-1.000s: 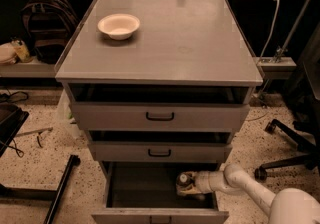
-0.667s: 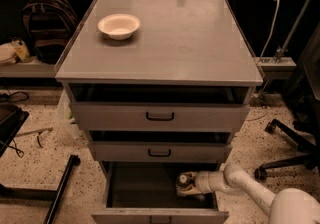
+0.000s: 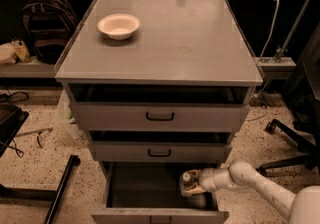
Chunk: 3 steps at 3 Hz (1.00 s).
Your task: Pick blue plastic bottle from bottom drawer and place on counter
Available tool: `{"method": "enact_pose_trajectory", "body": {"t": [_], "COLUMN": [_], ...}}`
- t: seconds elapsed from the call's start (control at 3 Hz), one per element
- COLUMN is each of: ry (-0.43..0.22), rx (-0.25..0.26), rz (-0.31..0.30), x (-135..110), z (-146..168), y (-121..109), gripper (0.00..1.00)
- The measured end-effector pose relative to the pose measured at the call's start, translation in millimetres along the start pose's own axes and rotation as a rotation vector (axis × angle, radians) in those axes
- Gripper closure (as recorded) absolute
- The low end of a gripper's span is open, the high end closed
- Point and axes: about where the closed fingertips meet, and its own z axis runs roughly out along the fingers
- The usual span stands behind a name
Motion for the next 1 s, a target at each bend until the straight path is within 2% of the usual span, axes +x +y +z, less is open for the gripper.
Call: {"method": "enact_pose_trajectory", "body": {"t": [0.33,0.67,1.0], "ry": [0.046,0.076,0.097], "rx": [0.003,0.037,0.028], "rz": [-0.010,-0.051,-0.094], "x": [-39,-102,-120], "z": [-33,-73,-86], "y": [0,-2,-5], "gripper": [1.00,1.00,1.00]}}
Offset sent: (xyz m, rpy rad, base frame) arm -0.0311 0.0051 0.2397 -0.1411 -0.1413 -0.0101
